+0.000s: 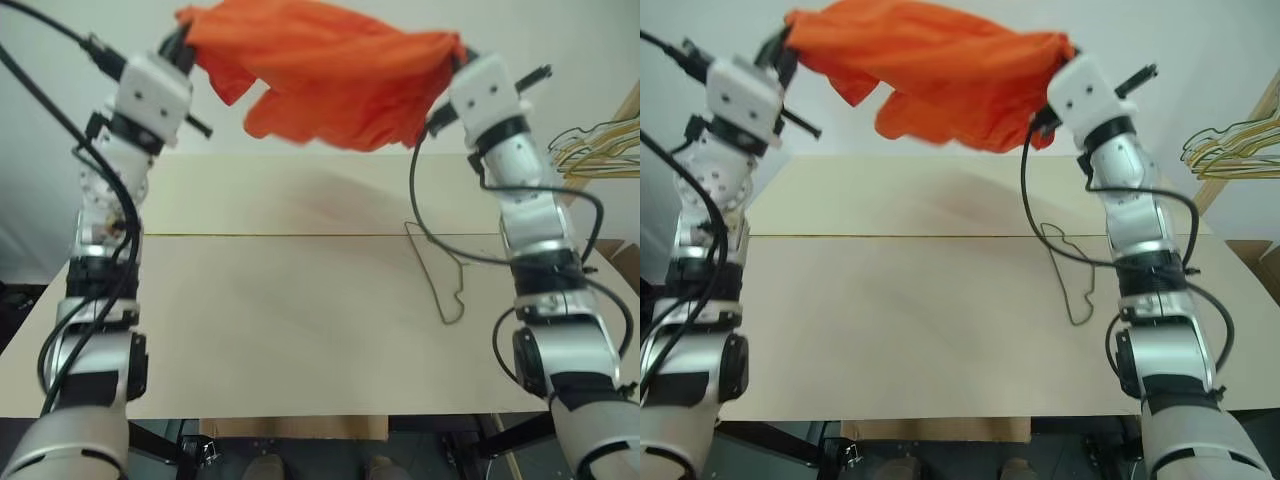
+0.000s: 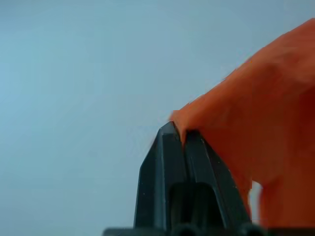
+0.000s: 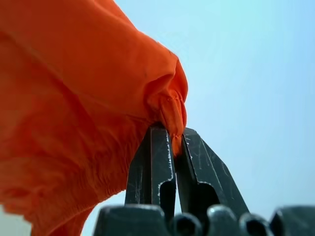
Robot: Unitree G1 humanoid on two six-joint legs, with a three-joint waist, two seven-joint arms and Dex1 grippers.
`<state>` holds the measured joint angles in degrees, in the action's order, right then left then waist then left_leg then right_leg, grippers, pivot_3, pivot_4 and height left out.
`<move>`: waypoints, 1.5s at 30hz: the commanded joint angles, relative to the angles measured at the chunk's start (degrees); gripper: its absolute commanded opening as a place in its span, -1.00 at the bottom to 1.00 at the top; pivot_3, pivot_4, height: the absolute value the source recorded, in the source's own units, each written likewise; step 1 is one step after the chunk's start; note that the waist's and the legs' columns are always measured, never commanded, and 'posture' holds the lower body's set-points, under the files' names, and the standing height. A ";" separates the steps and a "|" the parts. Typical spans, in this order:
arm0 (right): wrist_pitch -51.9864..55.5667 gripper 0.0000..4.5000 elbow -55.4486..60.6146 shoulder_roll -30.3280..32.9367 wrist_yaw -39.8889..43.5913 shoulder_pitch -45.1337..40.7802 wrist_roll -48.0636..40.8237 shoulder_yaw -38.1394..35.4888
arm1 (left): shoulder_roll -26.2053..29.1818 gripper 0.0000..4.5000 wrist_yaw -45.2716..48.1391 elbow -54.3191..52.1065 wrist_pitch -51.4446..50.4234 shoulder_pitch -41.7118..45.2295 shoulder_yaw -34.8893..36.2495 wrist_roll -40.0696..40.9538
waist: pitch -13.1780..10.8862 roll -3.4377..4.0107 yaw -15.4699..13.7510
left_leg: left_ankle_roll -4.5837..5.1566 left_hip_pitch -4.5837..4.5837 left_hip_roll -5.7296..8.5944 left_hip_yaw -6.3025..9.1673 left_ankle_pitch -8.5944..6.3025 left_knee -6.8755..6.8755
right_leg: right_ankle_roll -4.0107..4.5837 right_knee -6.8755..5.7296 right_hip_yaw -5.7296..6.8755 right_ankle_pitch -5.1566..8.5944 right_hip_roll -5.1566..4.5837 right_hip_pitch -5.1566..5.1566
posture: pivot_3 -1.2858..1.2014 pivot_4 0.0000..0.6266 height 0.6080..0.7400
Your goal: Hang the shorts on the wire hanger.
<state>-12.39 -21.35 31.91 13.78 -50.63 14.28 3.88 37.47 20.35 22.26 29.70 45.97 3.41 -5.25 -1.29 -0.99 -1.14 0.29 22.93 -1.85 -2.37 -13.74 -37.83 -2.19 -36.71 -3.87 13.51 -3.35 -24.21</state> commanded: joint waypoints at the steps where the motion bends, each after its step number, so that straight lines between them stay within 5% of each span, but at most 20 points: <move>1: 1.09 -1.00 9.93 2.28 11.72 8.28 -2.82 3.93 | 3.23 -0.99 6.76 -9.26 -2.97 -7.51 -0.43 2.87 | 0.00 0.00 0.44 | 0.00 -0.02 0.00 0.00 0.01 -0.03 | -0.02 0.00 0.00 -0.04 0.00 0.02 | 0.08 -1.00 1.00; 6: -3.01 -1.00 14.05 8.37 24.85 21.68 -1.17 11.09 | 12.49 -0.99 21.35 -21.60 -11.43 -29.63 -2.50 5.05 | 0.02 0.05 1.71 | 0.10 -0.47 -0.04 -0.07 0.16 -0.13 | 0.06 -0.16 -0.09 -0.05 0.05 0.24 | 0.07 -1.00 1.00; 10: -5.76 -1.00 11.92 9.27 25.51 24.22 0.71 12.73 | 15.91 -0.99 23.95 -23.77 -13.31 -39.89 -3.13 1.22 | -0.07 0.01 2.43 | 0.11 -0.86 -0.17 -0.21 0.16 -0.03 | 0.18 -0.22 -0.12 0.06 0.12 0.48 | 0.08 -1.00 1.00; 14: -6.31 -1.00 11.25 10.04 27.77 24.20 0.46 12.58 | 17.00 -0.99 25.32 -24.83 -14.27 -42.77 -3.86 -1.03 | -0.09 -0.02 2.04 | 0.19 -1.04 -0.23 -0.19 0.21 -0.03 | 0.21 -0.27 -0.13 0.09 0.22 0.59 | 0.08 -1.00 1.00; 24: -7.93 -1.00 13.43 17.96 45.04 25.34 -7.18 12.32 | 24.36 -0.99 37.79 -45.82 -30.92 -55.91 1.23 8.66 | -0.14 -0.08 1.91 | 0.36 -1.16 -0.23 -0.29 0.08 -0.02 | 0.17 -0.06 -0.13 0.17 0.12 0.83 | 0.07 -1.00 1.00; 32: -14.65 -1.00 6.12 16.41 45.27 22.32 -4.04 13.62 | 29.63 -0.99 42.47 -52.99 -41.47 -60.39 3.17 8.14 | -0.21 -0.15 2.13 | 0.38 -1.63 -0.29 -0.40 0.07 0.04 | 0.30 -0.12 -0.15 0.42 0.14 1.13 | 0.09 -1.00 1.00; 40: -16.57 -1.00 7.98 18.24 50.76 22.79 -7.20 13.95 | 28.78 -0.99 41.32 -55.93 -45.02 -60.80 0.74 5.77 | -0.24 -0.18 1.81 | 0.47 -1.62 -0.26 -0.40 0.02 0.06 | 0.31 -0.12 -0.19 0.40 0.13 1.14 | 0.10 -1.00 1.00; 43: -16.42 -0.60 10.10 19.55 53.64 23.45 -8.94 13.87 | 28.85 -1.00 42.19 -56.06 -45.88 -60.78 1.19 6.87 | -0.24 -0.19 1.80 | 0.47 -1.62 -0.27 -0.40 0.02 0.06 | 0.31 -0.12 -0.19 0.40 0.12 1.15 | 0.09 -1.00 1.00; 45: -16.32 -0.30 10.69 20.12 54.63 23.86 -9.38 13.83 | 28.69 -0.81 42.88 -56.15 -45.58 -60.36 1.76 8.14 | -0.25 -0.20 1.81 | 0.47 -1.63 -0.27 -0.40 0.01 0.06 | 0.32 -0.11 -0.19 0.41 0.12 1.15 | 0.09 -1.00 1.00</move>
<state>-28.20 -12.43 51.26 67.52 -26.54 6.77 19.21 65.98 62.72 -33.19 -15.87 -15.16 3.55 2.10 -1.54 -1.20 0.67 0.77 21.30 -2.12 -2.77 -13.72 -37.77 -1.87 -36.82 -4.07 13.93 -3.23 -23.06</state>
